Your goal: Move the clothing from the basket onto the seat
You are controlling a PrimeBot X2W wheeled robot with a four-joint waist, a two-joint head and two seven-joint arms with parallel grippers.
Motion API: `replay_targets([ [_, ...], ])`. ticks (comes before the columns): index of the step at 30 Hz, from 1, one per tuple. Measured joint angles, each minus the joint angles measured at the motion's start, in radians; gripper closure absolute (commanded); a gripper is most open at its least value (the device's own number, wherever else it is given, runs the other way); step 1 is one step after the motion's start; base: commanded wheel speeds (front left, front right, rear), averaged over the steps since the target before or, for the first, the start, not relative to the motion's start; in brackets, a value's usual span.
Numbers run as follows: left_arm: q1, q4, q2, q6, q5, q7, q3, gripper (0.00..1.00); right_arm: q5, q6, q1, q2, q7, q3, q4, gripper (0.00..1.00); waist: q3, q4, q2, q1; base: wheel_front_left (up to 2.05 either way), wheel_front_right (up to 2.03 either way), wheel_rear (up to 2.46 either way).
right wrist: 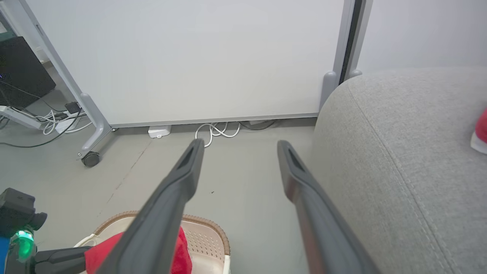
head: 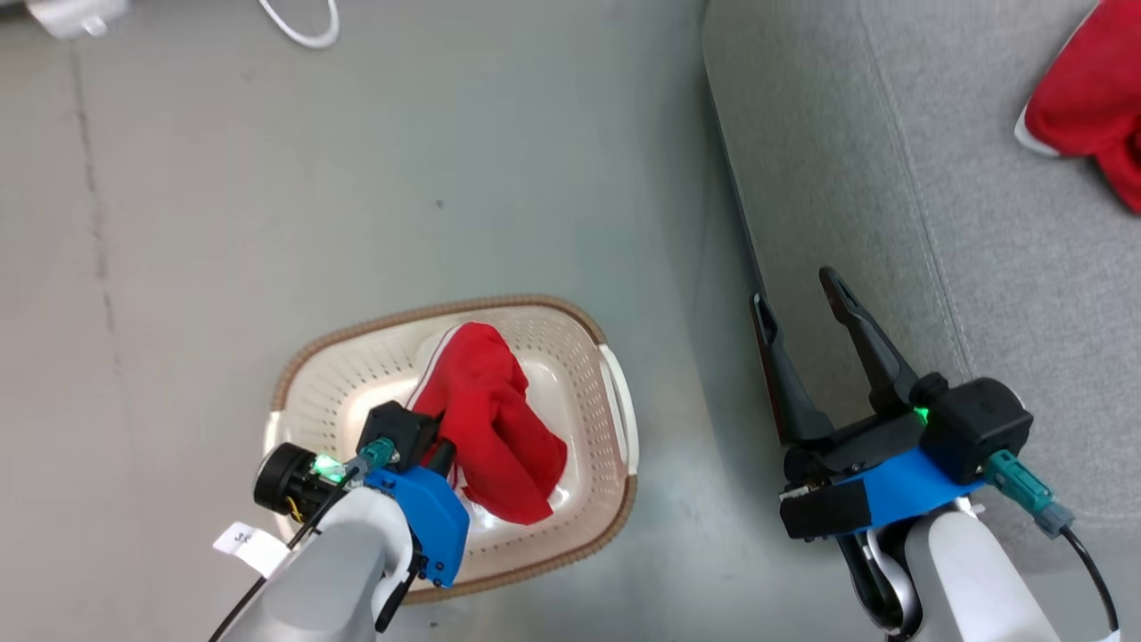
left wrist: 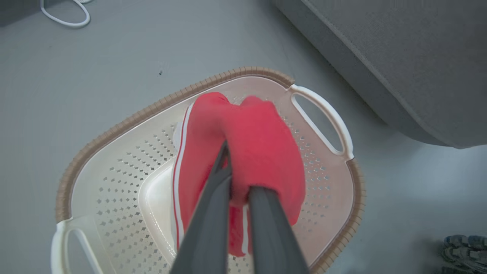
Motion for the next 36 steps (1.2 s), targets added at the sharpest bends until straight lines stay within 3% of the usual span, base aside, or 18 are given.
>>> replay_targets([
  [9,0.080,-0.170,0.019,-0.008,-0.004,0.000,-0.006,1.00,-0.003,0.000,0.047,0.000,0.028,-0.006,0.008,0.00,-0.155,0.052,0.0000,-0.0001,0.00,0.00,0.00],
  [21,0.080,-0.332,0.004,-0.008,0.006,0.000,-0.015,1.00,0.001,0.000,0.114,0.000,0.058,-0.018,0.012,0.00,-0.323,0.117,0.0001,-0.0001,0.00,0.00,0.00],
  [36,-0.108,-0.386,-0.043,-0.008,-0.075,0.085,-0.112,1.00,0.011,0.000,0.174,0.000,0.079,-0.003,0.022,0.00,-0.426,0.174,0.0001,0.0000,0.00,0.00,0.00],
])
